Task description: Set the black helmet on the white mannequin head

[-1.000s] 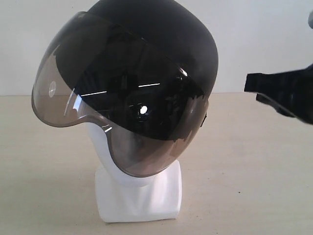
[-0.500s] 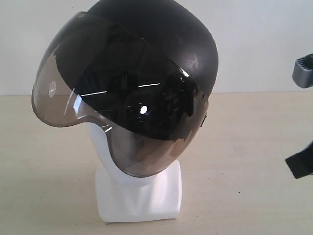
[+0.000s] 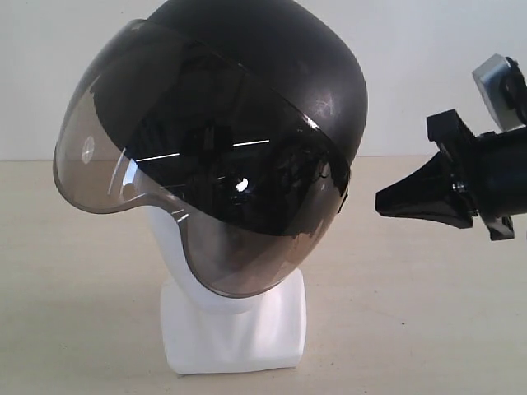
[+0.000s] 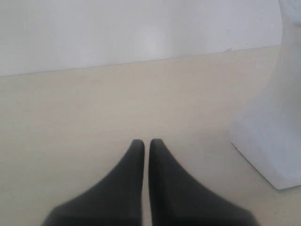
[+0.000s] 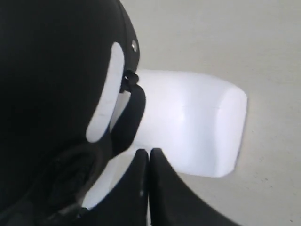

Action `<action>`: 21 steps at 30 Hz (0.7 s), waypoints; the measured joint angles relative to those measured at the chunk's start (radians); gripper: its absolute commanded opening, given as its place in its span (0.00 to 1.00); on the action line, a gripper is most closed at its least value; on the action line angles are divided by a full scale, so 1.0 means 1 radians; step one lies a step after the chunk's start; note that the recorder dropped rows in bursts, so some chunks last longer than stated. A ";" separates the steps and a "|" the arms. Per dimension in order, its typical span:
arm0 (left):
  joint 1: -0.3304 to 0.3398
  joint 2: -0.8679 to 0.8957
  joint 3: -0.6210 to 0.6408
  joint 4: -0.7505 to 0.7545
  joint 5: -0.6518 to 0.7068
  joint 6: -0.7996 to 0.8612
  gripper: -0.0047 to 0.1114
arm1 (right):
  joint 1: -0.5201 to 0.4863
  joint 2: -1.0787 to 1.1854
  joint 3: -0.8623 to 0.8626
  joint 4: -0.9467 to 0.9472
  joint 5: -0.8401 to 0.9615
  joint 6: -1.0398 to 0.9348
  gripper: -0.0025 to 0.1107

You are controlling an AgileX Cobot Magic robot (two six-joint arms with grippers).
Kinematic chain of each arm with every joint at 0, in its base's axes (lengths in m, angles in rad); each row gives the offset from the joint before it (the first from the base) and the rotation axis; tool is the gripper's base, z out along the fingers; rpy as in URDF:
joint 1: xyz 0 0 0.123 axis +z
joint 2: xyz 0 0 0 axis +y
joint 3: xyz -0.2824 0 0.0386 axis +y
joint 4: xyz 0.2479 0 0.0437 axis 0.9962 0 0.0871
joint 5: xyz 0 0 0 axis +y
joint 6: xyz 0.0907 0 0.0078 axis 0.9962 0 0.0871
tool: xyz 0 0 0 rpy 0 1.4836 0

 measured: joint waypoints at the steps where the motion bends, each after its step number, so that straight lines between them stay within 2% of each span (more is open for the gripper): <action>1: 0.000 0.000 0.000 0.000 0.000 0.000 0.08 | 0.000 0.012 0.000 0.025 0.004 -0.014 0.02; 4: 0.000 0.000 0.000 0.000 0.000 0.000 0.08 | 0.002 0.054 0.000 0.103 0.006 -0.060 0.02; 13: 0.000 0.000 0.000 0.000 0.000 0.000 0.08 | 0.140 0.214 -0.037 0.272 -0.061 -0.120 0.02; 21: 0.000 0.000 0.000 0.000 0.000 0.000 0.08 | 0.147 0.221 -0.073 0.336 -0.058 -0.166 0.02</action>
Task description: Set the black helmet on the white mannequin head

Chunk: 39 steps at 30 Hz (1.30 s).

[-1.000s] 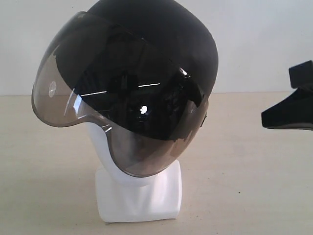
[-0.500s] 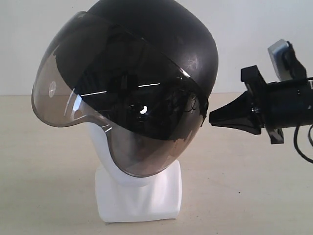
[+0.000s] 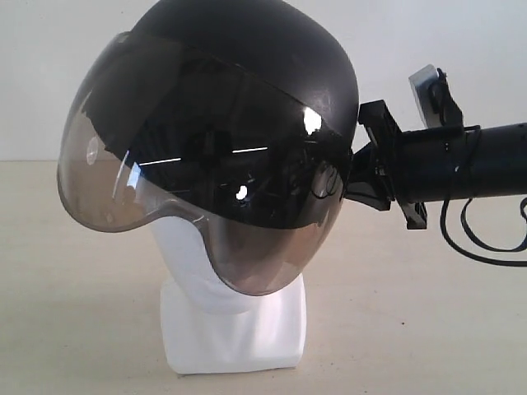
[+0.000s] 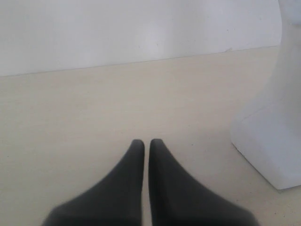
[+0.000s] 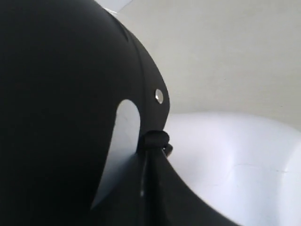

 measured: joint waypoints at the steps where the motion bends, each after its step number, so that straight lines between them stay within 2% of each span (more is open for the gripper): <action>1: 0.000 0.000 0.000 0.000 0.000 0.000 0.08 | 0.000 0.000 -0.004 0.007 -0.001 0.000 0.02; 15: 0.000 0.000 0.000 0.000 0.000 0.000 0.08 | 0.002 -0.003 -0.006 0.038 0.007 0.006 0.02; 25: 0.000 0.000 0.000 0.000 0.000 0.000 0.08 | 0.002 -0.039 -0.077 0.041 0.012 0.073 0.02; 39: 0.000 0.000 0.000 0.000 0.000 0.000 0.08 | -0.004 -0.041 -0.082 -0.037 0.018 0.128 0.02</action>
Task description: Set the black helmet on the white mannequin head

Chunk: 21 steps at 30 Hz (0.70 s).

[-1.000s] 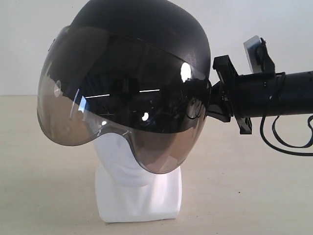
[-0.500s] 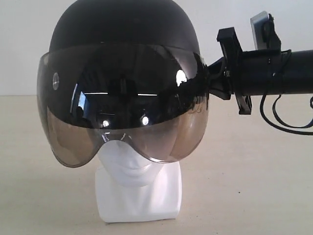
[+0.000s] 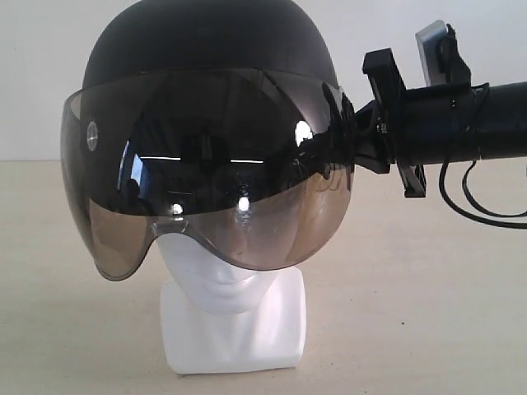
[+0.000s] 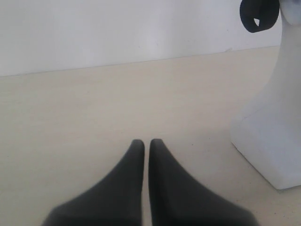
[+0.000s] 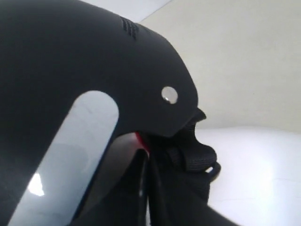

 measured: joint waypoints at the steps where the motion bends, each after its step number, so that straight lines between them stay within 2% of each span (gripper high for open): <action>1: 0.000 0.000 0.000 0.000 0.000 0.000 0.08 | -0.006 0.000 0.000 -0.009 0.008 0.006 0.02; 13: 0.000 0.000 0.000 0.000 0.000 0.000 0.08 | -0.126 -0.025 0.010 -0.147 0.096 0.051 0.02; 21: 0.000 0.000 0.000 0.000 0.000 0.000 0.08 | -0.207 -0.116 0.142 -0.192 0.090 0.005 0.02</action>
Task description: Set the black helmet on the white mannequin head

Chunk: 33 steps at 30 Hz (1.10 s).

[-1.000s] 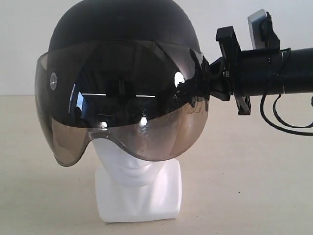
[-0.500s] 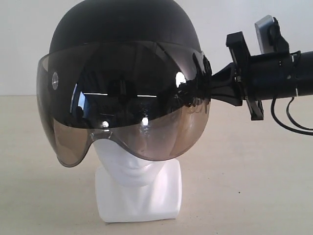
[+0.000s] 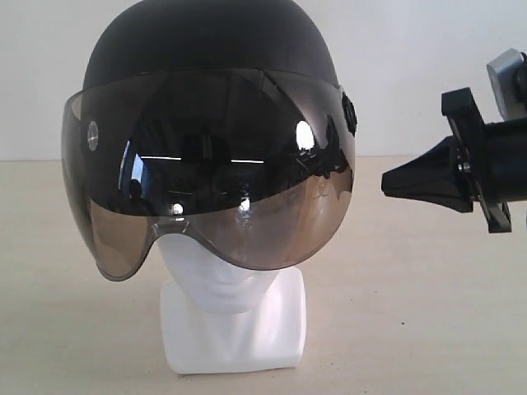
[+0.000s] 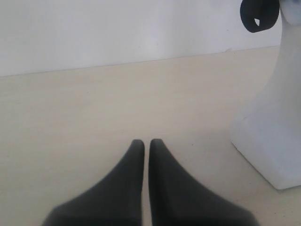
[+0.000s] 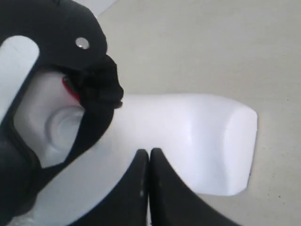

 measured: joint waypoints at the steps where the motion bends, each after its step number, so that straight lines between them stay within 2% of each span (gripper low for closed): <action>1: 0.000 0.000 0.000 0.000 0.000 0.000 0.08 | -0.003 -0.006 0.015 -0.006 -0.002 -0.004 0.02; 11: 0.000 0.000 0.000 0.000 0.000 0.000 0.08 | -0.004 -0.037 0.067 -0.059 0.001 -0.036 0.02; 13: 0.000 0.000 0.000 -0.010 -0.045 0.000 0.08 | -0.004 -0.053 0.067 -0.062 0.005 -0.038 0.02; 15: 0.000 0.000 0.000 -0.096 -0.123 -0.014 0.08 | -0.004 -0.084 0.067 -0.079 0.012 -0.043 0.02; 20: 0.000 0.000 0.000 -0.528 -0.303 -0.141 0.08 | -0.002 -0.223 0.067 -0.255 -0.023 -0.003 0.02; 24: 0.000 0.000 0.000 -0.828 -0.369 -0.236 0.08 | 0.047 -0.354 0.067 -0.449 -0.107 0.049 0.02; 30: 0.000 0.000 0.000 -0.913 -0.473 -0.259 0.08 | 0.206 -0.547 0.069 -0.710 -0.301 0.069 0.02; 33: 0.000 0.000 0.000 -0.920 -0.486 -0.264 0.08 | 0.245 -0.607 0.053 -0.777 -0.406 0.174 0.02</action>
